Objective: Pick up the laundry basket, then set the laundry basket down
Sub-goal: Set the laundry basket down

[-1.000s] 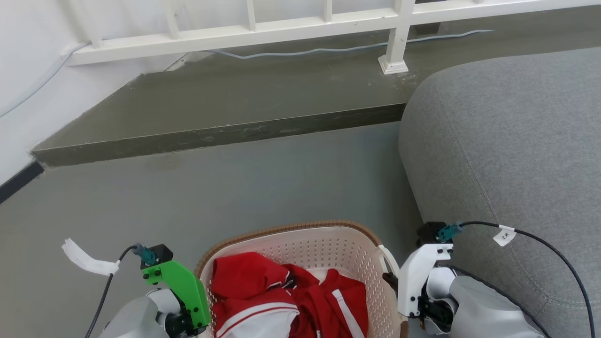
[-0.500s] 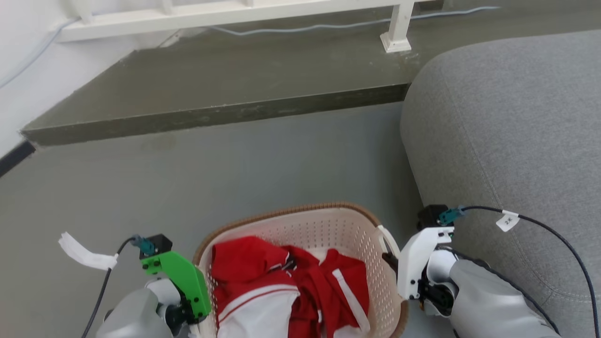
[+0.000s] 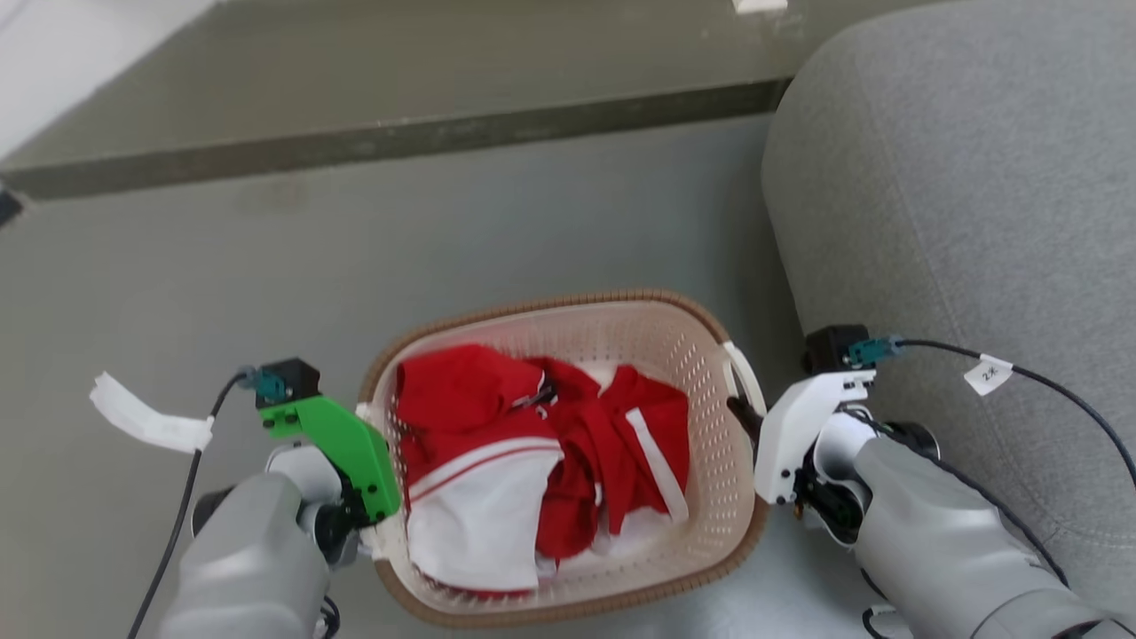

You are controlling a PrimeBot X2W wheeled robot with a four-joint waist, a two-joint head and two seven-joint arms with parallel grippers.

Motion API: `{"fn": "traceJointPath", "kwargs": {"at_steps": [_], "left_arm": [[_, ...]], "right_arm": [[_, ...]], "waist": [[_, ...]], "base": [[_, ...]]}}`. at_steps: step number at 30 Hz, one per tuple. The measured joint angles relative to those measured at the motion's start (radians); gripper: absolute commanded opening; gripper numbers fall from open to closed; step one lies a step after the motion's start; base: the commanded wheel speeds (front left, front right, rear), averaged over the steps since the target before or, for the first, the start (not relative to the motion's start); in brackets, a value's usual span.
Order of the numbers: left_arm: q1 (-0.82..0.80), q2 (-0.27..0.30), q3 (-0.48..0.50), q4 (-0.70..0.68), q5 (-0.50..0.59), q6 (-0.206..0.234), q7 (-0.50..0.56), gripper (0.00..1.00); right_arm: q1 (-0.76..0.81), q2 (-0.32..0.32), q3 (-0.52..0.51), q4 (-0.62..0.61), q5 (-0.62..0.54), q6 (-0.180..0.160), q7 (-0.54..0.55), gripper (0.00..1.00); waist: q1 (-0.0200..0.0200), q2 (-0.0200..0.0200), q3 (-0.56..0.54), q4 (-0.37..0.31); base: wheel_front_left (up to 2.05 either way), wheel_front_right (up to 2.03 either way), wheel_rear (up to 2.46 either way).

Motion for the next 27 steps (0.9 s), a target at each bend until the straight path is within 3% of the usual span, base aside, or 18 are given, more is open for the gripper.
{"fn": "traceJointPath", "kwargs": {"at_steps": [27], "left_arm": [[-0.194, 0.015, -0.013, -0.036, 0.040, 0.034, -0.091, 0.00]], "right_arm": [[-0.208, -0.009, -0.008, 0.004, -0.037, 0.000, -0.120, 0.00]], "waist": [[0.0001, 0.0000, 0.358, 0.002]], "base": [[0.00, 0.00, 0.00]]}}
